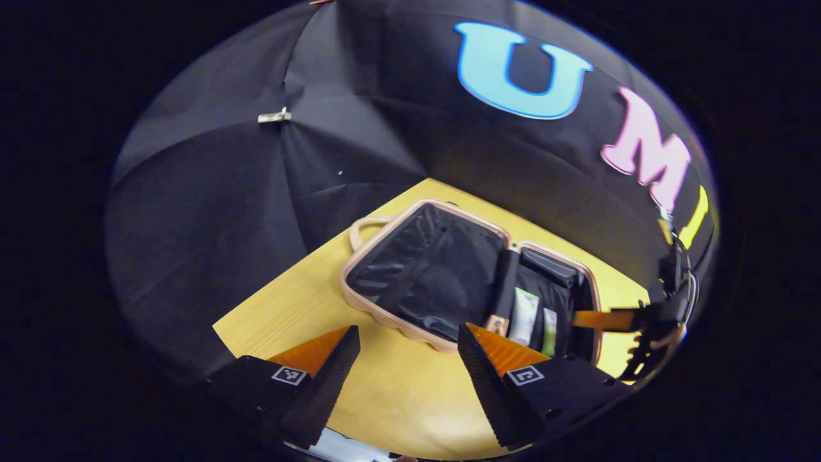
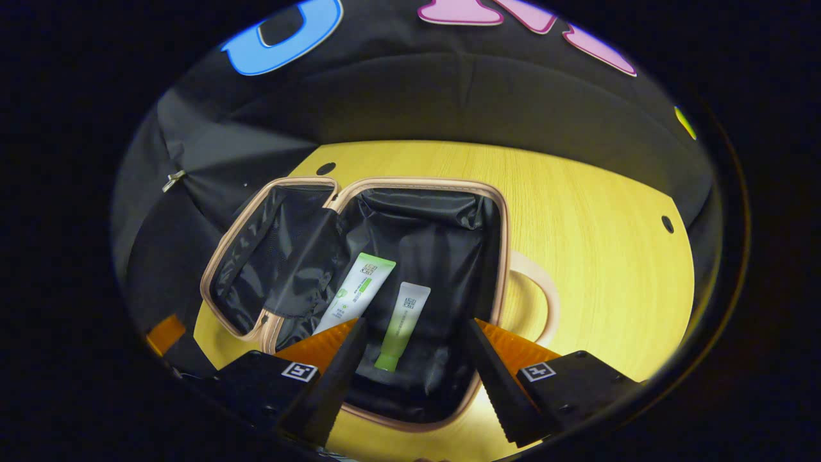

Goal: First open the suitcase, pack the skin care products into it, and then close the suitcase.

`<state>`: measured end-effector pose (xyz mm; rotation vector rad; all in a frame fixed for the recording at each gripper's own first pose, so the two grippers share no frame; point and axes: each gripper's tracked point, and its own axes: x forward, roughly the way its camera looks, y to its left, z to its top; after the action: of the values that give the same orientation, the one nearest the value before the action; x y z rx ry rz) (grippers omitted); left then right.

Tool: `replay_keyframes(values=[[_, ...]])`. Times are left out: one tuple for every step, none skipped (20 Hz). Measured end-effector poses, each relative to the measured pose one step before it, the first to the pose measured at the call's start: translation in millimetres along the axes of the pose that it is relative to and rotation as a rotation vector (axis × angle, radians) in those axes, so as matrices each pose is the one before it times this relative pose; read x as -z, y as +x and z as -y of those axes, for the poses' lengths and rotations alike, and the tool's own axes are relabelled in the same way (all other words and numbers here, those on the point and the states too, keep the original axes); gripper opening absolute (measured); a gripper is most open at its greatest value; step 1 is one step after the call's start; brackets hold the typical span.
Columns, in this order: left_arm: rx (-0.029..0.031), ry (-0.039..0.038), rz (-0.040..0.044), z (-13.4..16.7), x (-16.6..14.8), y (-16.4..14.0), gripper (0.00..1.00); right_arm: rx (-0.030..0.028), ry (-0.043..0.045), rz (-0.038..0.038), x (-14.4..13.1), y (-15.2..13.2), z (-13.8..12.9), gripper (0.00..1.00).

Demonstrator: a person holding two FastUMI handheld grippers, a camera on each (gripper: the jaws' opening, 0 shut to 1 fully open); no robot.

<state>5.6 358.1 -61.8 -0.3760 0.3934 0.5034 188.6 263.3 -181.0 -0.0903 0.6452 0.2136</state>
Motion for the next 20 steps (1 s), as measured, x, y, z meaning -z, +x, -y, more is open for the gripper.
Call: replay_keyframes(values=[[-0.01738,-0.01945,0.01546,-10.29,-15.69,11.02,0.97,0.01039,-0.03097,0.01710,-0.40,-9.42,5.99,0.98],[-0.01525,-0.01200,0.02176,-11.21,-17.35,15.04,0.97,0.00838,-0.02414,0.02956,-2.05,-10.27,4.15,0.98],[-0.00348,-0.01123,0.02563,-9.83,-19.38,13.72,0.97,0.00615,-0.01475,0.03176,-1.09,-11.05,5.06,0.98],[0.00284,-0.02467,0.01199,-7.61,-14.03,15.44,0.96,0.01337,-0.00394,0.02354,2.58,-11.01,7.25,0.98],[0.01995,-0.04533,0.01152,-4.28,-10.98,16.17,0.96,0.01653,0.00676,0.01102,6.72,-12.13,8.10,0.98],[0.01499,-0.06837,-0.00563,-3.46,-6.48,17.16,0.96,0.01445,0.01112,0.00817,7.40,-11.91,7.49,0.98],[0.02105,-0.07988,-0.01393,-2.54,-3.90,15.41,0.95,0.01419,0.01431,0.00546,7.62,-12.06,7.39,0.98],[0.01442,-0.07141,-0.01751,-3.97,-2.77,13.96,0.95,0.01682,0.01659,0.00739,7.30,-13.45,9.39,0.98],[-0.00720,-0.04836,-0.01547,-8.61,-2.17,14.53,0.95,0.02141,0.02298,-0.00229,8.98,-13.92,9.87,0.98],[-0.01685,-0.02307,-0.01331,-12.98,-1.71,16.24,0.95,0.00550,0.03446,-0.00333,8.47,-15.07,5.82,0.98],[-0.01332,-0.00757,-0.01254,-9.43,-2.22,11.36,0.94,0.00371,0.03510,-0.00019,6.50,-13.89,5.11,0.98],[-0.00212,-0.01154,-0.00127,-5.68,-5.11,10.59,0.94,0.00872,0.02925,0.00304,4.37,-12.93,7.33,0.98],[0.01747,-0.02693,-0.01580,0.94,-1.53,10.34,0.93,0.00881,0.01873,0.00396,3.99,-12.93,7.11,0.98],[0.01911,-0.04444,-0.03003,1.74,-0.76,5.63,0.92,0.01358,0.00227,0.00672,3.18,-11.67,8.57,0.98],[0.02142,-0.03521,-0.03921,2.45,0.72,6.83,0.89,0.02458,-0.00898,0.00887,2.77,-8.32,9.71,0.98],[0.00518,-0.01627,-0.01935,-0.94,0.59,8.98,0.88,0.03267,0.00244,0.01048,2.25,-7.62,12.14,0.98],[0.00616,0.00320,-0.01429,-0.49,0.57,7.88,0.84,0.02555,0.02972,0.01268,0.79,-6.01,7.16,0.98],[-0.00228,0.01018,-0.00810,0.68,-1.52,7.35,0.83,0.01132,0.03883,0.00844,1.18,-2.96,3.06,0.98],[0.00014,0.00999,-0.01838,1.87,1.21,4.42,0.80,0.00732,0.02901,0.00037,3.75,-2.51,1.09,0.98],[0.00005,0.00846,-0.01820,2.37,0.80,1.77,0.76,0.00532,0.00626,-0.01323,7.52,-1.68,2.36,0.98]])
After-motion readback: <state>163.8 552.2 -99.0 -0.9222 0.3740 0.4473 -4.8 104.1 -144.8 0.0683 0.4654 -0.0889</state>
